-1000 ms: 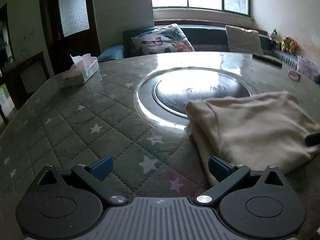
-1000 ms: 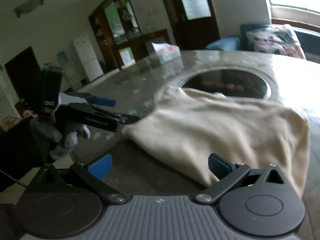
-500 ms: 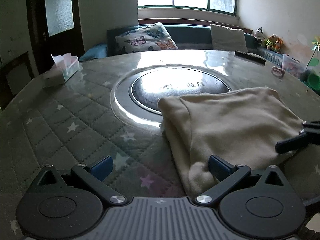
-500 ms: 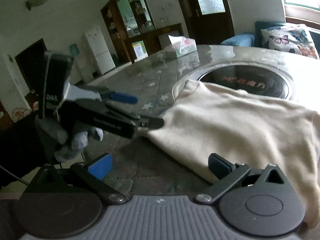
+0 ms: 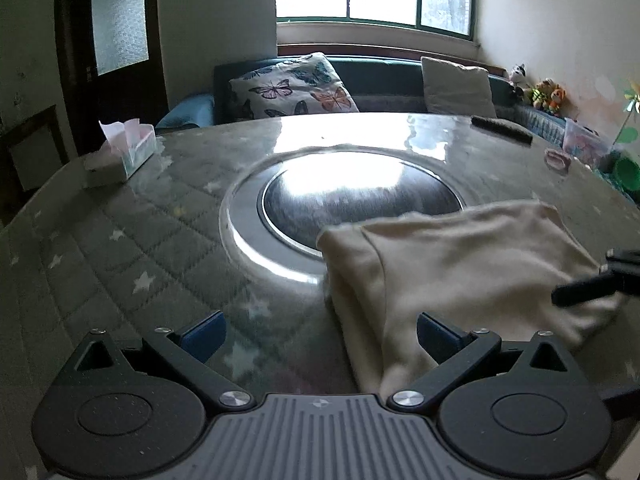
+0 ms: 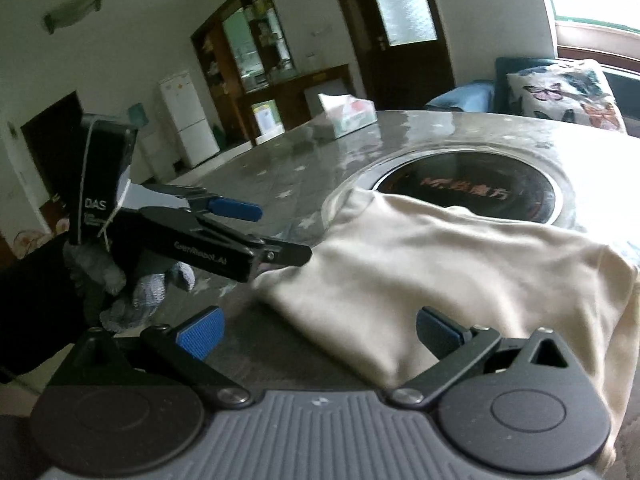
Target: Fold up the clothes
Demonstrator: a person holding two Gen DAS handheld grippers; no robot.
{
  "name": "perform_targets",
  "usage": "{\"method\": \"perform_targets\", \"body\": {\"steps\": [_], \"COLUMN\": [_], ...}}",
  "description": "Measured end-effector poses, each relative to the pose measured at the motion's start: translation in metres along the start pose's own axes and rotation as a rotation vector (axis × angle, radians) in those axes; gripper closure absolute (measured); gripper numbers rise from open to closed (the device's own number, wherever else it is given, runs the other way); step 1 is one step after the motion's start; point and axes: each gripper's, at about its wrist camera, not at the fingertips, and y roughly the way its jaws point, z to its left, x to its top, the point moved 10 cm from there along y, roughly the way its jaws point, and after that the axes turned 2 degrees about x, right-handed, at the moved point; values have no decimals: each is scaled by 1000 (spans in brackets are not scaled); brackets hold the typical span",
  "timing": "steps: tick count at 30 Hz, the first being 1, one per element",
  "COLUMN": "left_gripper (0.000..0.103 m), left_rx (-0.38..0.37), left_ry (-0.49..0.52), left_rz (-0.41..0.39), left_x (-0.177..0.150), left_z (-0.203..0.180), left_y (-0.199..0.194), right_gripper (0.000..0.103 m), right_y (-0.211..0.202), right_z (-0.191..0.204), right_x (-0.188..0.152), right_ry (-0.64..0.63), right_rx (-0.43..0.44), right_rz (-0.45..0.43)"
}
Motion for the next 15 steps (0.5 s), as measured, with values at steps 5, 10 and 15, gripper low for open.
{"method": "perform_targets", "body": {"steps": [5, 10, 15], "left_gripper": [0, 0, 0], "left_rx": [58, 97, 88], "left_ry": [-15, -23, -35], "left_rz": [16, 49, 51], "left_x": [16, 17, 19], "left_z": [12, 25, 26], "left_y": [30, 52, 54], "right_gripper": [0, 0, 0], "right_y": [10, 5, 8], "right_z": [-17, -15, -24], "right_x": [-9, -7, -6], "right_ry": [50, 40, 55], "right_rx": [-20, -11, -14], "right_rz": [35, 23, 27]}}
